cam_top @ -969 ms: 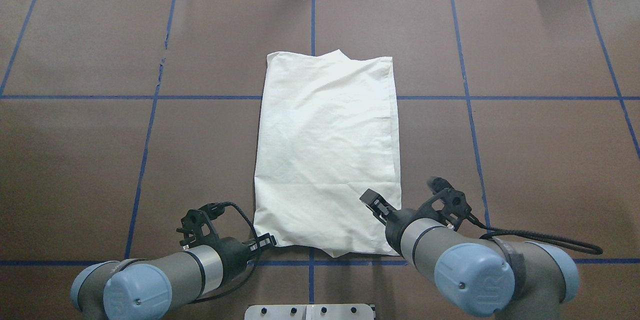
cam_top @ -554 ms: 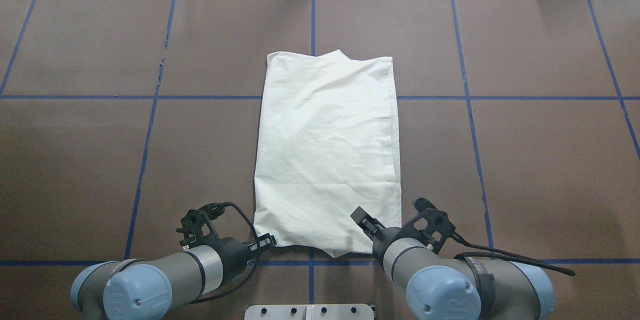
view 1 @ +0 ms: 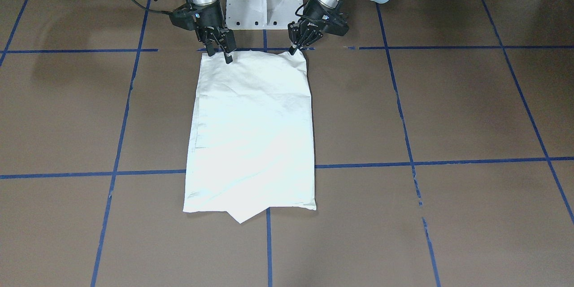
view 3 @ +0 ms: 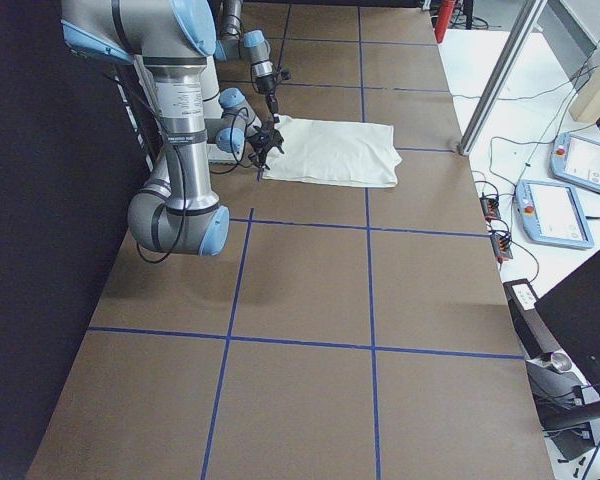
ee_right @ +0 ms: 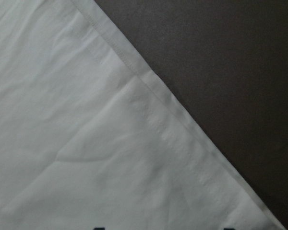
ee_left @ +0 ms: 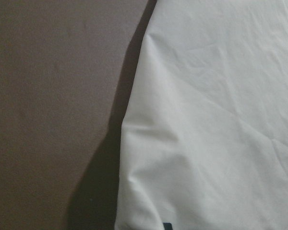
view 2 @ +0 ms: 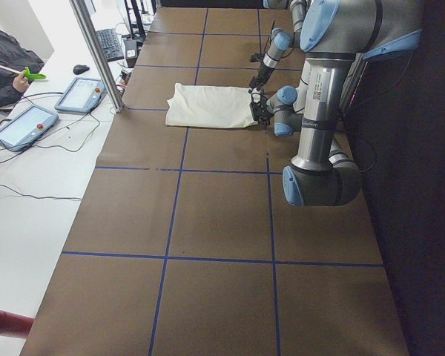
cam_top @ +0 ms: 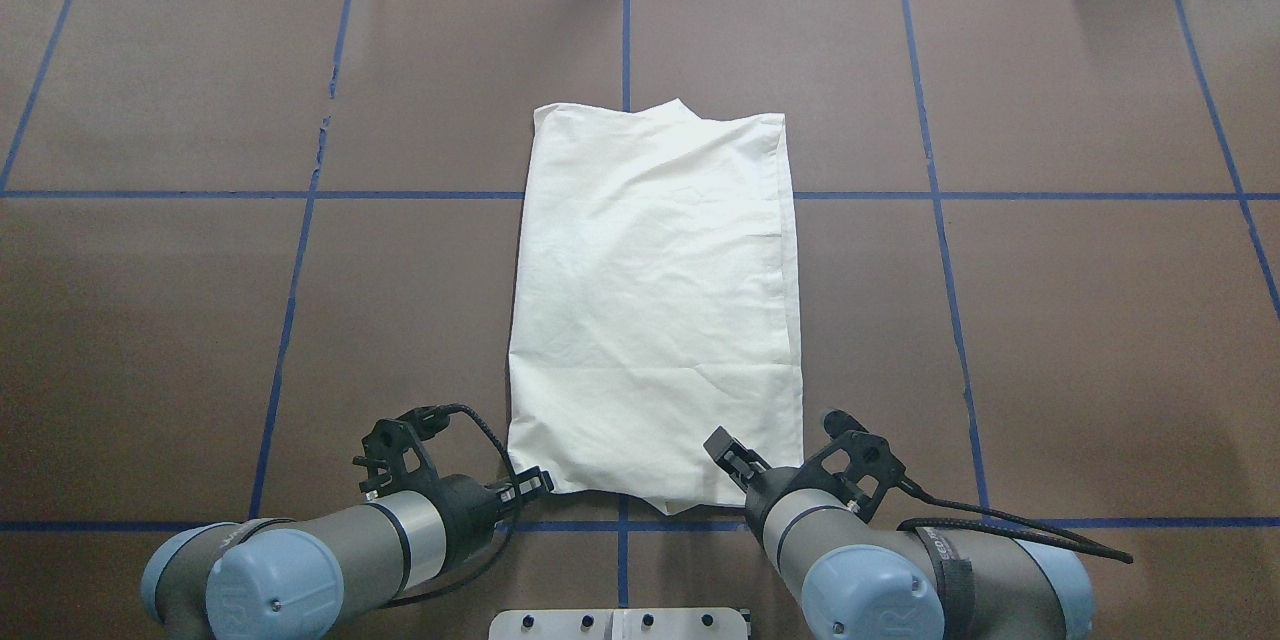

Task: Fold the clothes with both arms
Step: 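Lower the right gripper to the shirt's corner nearest the robot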

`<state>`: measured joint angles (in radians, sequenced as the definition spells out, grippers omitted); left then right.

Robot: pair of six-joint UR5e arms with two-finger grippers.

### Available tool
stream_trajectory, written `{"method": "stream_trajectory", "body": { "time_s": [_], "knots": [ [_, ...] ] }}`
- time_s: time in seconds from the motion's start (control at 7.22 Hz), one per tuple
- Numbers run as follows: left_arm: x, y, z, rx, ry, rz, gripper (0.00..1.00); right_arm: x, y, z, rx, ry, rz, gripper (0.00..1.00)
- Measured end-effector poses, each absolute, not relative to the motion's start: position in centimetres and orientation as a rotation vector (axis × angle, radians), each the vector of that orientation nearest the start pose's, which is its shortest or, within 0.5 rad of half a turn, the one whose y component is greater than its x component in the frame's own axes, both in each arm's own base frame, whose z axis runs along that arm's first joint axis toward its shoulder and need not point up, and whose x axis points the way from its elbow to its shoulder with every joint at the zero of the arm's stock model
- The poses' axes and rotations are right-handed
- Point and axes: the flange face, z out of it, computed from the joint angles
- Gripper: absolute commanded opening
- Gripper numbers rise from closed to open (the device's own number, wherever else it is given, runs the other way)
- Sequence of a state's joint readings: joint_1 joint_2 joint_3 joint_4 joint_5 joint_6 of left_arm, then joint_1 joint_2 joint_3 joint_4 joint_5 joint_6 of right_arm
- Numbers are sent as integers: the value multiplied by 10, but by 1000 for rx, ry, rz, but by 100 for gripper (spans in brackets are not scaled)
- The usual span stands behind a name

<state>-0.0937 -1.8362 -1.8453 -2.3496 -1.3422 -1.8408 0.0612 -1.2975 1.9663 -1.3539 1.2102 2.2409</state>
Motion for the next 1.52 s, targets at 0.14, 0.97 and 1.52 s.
{"method": "stream_trajectory", "body": {
  "time_s": [0.14, 0.97, 1.52],
  "knots": [
    [550, -208, 299, 79, 1338, -459, 0, -549, -201, 313, 64, -960, 833, 86],
    [551, -205, 299, 76, 1337, -455, 0, -573, -200, 305, 77, -975, 871, 27],
    [552, -203, 298, 74, 1339, -452, 0, -569, -208, 294, 76, -999, 900, 0]
  ]
}}
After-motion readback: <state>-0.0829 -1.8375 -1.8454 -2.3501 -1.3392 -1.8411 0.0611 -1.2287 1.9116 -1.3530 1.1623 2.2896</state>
